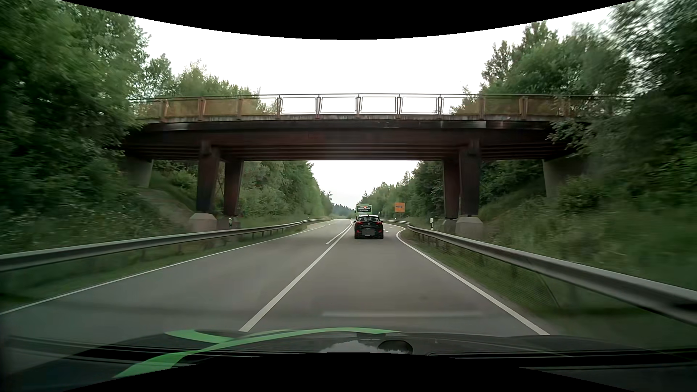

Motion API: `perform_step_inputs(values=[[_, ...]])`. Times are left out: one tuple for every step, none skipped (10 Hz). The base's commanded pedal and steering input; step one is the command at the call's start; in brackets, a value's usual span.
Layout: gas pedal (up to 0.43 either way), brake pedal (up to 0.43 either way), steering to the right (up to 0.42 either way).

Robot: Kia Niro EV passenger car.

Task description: Follow the waypoints while adhering to traffic rules and regulations

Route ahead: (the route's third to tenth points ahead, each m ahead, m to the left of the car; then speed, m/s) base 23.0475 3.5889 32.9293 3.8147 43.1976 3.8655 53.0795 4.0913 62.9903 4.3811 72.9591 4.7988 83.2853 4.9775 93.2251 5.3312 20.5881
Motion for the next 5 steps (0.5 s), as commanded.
perform_step_inputs(values=[[0.228, 0.000, -0.007], [0.209, 0.000, -0.007], [0.209, 0.000, -0.007], [0.209, 0.000, -0.007], [0.209, 0.000, -0.006]])
